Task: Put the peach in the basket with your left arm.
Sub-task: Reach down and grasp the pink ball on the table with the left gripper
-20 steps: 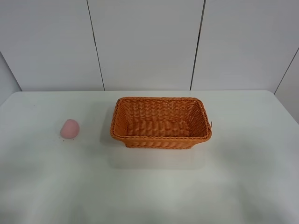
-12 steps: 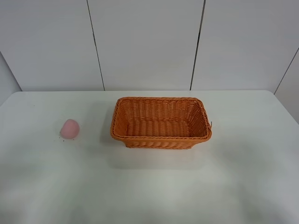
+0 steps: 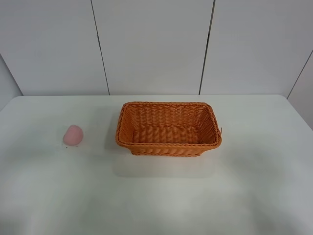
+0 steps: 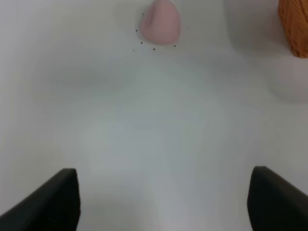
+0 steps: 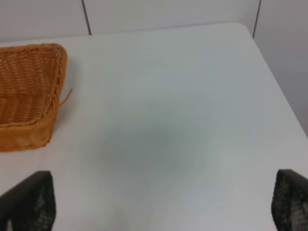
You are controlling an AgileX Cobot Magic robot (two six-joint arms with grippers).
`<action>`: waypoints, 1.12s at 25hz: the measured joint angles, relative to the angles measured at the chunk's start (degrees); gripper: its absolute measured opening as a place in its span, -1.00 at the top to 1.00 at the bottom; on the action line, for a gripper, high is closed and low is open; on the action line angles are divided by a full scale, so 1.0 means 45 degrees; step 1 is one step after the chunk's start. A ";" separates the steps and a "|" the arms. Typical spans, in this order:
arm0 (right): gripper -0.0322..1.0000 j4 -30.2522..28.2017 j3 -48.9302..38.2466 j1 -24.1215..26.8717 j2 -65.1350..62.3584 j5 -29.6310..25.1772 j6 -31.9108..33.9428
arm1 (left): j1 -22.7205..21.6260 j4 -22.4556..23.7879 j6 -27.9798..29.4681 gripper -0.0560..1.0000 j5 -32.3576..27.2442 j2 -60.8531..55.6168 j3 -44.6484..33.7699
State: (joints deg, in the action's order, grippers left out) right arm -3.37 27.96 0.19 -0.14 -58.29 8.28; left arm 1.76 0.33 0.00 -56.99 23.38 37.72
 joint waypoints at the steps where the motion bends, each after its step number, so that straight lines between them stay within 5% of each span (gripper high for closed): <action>1: -0.41 0.0000 0.0000 0.0000 0.0000 0.0000 0.0000 | 0.0000 0.0000 0.0000 -0.65 0.0225 0.0928 0.0380; 14: -0.41 0.0000 0.0000 0.0000 0.0000 0.0000 0.0000 | 0.0000 -0.0073 0.0000 -0.65 0.1942 1.2494 0.6024; 22: -0.41 0.0000 0.0000 0.0000 0.0000 0.0000 0.0000 | 0.0000 -0.1206 -0.0327 -0.65 0.2319 1.8365 1.0028; 28: -0.41 0.0000 0.0000 0.0000 0.0000 0.0000 0.0000 | 0.0000 -0.1203 -0.0538 -0.65 0.2910 2.0875 1.0791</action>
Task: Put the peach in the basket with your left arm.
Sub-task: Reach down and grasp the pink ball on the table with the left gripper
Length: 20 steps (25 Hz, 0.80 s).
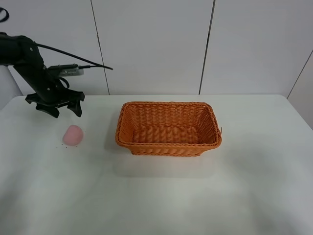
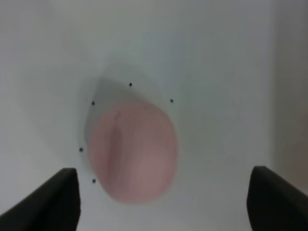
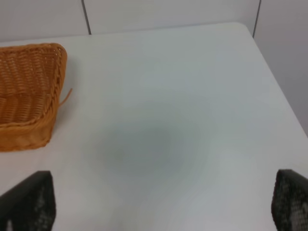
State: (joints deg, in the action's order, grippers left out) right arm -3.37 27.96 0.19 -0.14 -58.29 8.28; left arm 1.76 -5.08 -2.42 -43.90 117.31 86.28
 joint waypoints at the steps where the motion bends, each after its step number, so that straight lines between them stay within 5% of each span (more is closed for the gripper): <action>1: -0.41 0.0000 0.0000 0.0000 0.0000 0.0000 0.0000 | 0.0000 0.0060 -0.0060 -0.65 0.0093 0.0312 0.0005; 13: -0.41 0.0000 0.0000 0.0000 0.0000 0.0000 0.0000 | 0.0000 0.0010 -0.0248 -0.59 0.0526 0.2122 0.0015; 15: -0.41 0.0000 0.0000 0.0000 0.0000 0.0000 0.0000 | 0.0000 0.0010 -0.0275 -0.36 0.0534 0.2122 0.0015; 18: -0.41 0.0000 0.0000 0.0000 0.0000 0.0000 0.0000 | 0.0000 0.0010 -0.0311 0.33 0.0432 0.2122 0.0041; 20: -0.41 0.0000 0.0000 0.0000 0.0000 0.0000 0.0000 | 0.0000 0.0010 -0.0310 0.58 0.0293 0.1929 0.0101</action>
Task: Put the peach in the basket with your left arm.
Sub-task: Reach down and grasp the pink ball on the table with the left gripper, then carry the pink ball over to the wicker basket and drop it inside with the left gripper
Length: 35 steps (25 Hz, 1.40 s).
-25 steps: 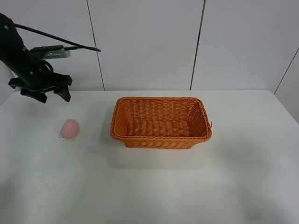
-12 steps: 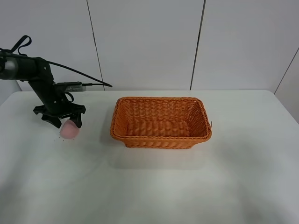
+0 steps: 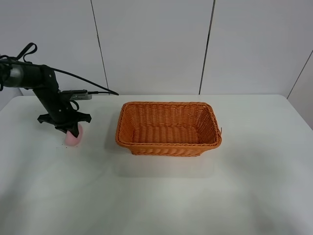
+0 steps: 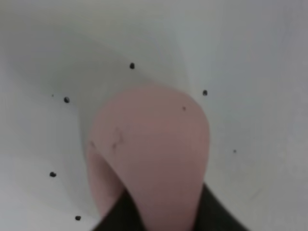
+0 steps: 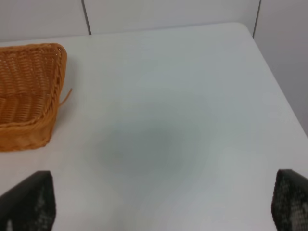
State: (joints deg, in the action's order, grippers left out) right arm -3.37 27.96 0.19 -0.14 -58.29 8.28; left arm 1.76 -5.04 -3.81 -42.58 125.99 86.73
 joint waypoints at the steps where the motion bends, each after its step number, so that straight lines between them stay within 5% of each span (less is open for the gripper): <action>1: -0.41 0.0000 0.0000 0.0000 0.0000 0.0000 0.0000 | 0.0000 0.0000 -0.0016 0.58 -0.0104 -0.0146 0.0000; 8: -0.41 0.0000 0.0000 0.0000 0.0000 0.0000 0.0000 | 0.0000 0.0316 0.0247 0.58 -0.1246 -0.2027 0.0235; 17: -0.41 0.0000 0.0000 0.0000 0.0000 0.0000 0.0000 | 0.0265 0.0475 0.0557 0.58 -0.4080 -0.2855 0.2907; 26: -0.41 0.0000 0.0000 0.0000 0.0000 0.0000 0.0000 | 0.3542 0.0463 0.0769 0.58 -0.4629 -0.2313 0.4642; 35: -0.41 0.0000 0.0000 0.0000 0.0000 0.0000 0.0000 | 0.6635 0.0123 0.1169 0.58 -0.4575 0.0882 0.7812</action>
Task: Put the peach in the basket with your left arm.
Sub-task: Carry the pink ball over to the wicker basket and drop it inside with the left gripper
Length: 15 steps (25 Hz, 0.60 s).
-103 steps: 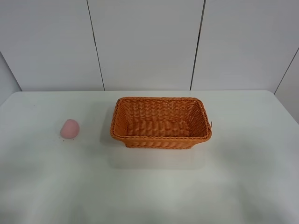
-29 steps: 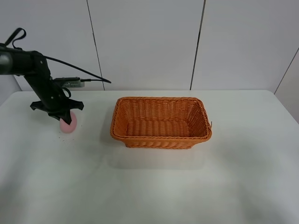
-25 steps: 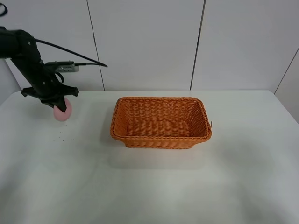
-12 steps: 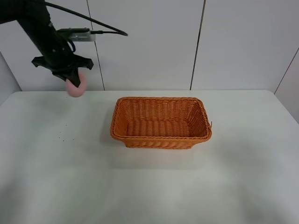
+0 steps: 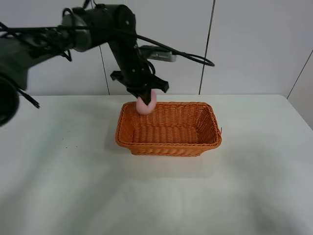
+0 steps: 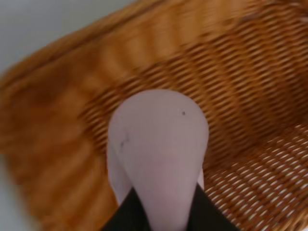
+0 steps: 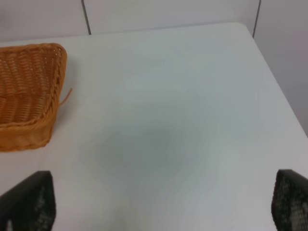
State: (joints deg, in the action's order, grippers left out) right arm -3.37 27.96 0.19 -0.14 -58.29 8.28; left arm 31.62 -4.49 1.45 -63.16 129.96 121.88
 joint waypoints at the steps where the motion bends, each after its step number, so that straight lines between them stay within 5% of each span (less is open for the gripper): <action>1: -0.41 0.0000 0.0000 0.0000 0.0000 0.0000 0.0000 | 0.0213 -0.0037 0.0026 0.58 0.0050 0.0325 0.0273; 10: -0.41 0.0000 0.0000 0.0000 0.0000 0.0000 0.0000 | 0.0693 -0.1336 -0.0102 0.56 0.1239 0.2401 0.0790; 13: -0.41 0.0000 0.0000 0.0000 0.0000 0.0000 0.0000 | 0.0693 -0.1336 -0.0440 0.22 0.1198 0.2435 0.0790; 15: -0.41 0.0000 0.0000 0.0000 0.0000 0.0000 0.0000 | 0.0693 -0.1349 -0.0488 -0.23 0.1065 0.2435 0.0802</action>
State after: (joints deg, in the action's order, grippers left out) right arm -3.37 27.96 0.19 -0.14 -58.29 8.28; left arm 34.74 -10.56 -0.75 -58.37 140.92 125.49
